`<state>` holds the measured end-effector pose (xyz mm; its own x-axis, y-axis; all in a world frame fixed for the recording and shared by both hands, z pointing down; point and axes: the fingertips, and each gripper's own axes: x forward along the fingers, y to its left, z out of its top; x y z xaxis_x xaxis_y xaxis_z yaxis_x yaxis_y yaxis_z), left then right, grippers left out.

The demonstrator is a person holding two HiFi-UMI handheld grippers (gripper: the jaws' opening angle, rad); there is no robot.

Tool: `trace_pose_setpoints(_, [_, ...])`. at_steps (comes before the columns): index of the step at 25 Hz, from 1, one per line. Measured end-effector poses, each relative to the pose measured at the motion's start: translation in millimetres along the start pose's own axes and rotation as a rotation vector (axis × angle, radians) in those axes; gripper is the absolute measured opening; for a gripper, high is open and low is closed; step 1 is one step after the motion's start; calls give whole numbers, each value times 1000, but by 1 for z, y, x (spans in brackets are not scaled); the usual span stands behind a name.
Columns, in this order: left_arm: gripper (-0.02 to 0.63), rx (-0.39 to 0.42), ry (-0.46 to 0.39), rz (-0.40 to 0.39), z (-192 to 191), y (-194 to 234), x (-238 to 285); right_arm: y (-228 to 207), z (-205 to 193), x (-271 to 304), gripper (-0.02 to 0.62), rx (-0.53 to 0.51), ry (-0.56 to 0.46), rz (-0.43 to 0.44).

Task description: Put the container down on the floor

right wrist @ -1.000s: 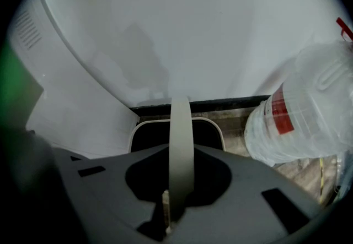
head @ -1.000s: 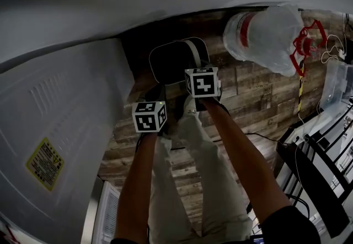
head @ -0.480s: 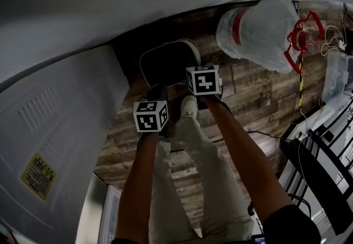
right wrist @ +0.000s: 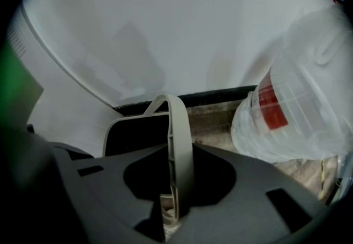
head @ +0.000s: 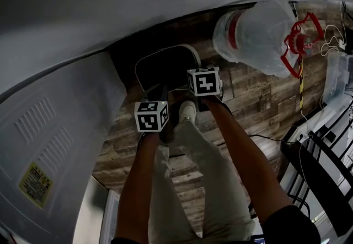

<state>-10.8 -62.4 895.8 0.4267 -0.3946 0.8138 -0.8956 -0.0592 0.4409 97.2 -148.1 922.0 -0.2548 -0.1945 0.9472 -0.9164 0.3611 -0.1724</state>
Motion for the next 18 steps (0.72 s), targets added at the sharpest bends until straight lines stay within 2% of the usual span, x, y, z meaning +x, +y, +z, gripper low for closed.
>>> trace_pose_setpoints(18, [15,63,-29,-18,18,7,28,-38,-22,21,71,67,32,-50])
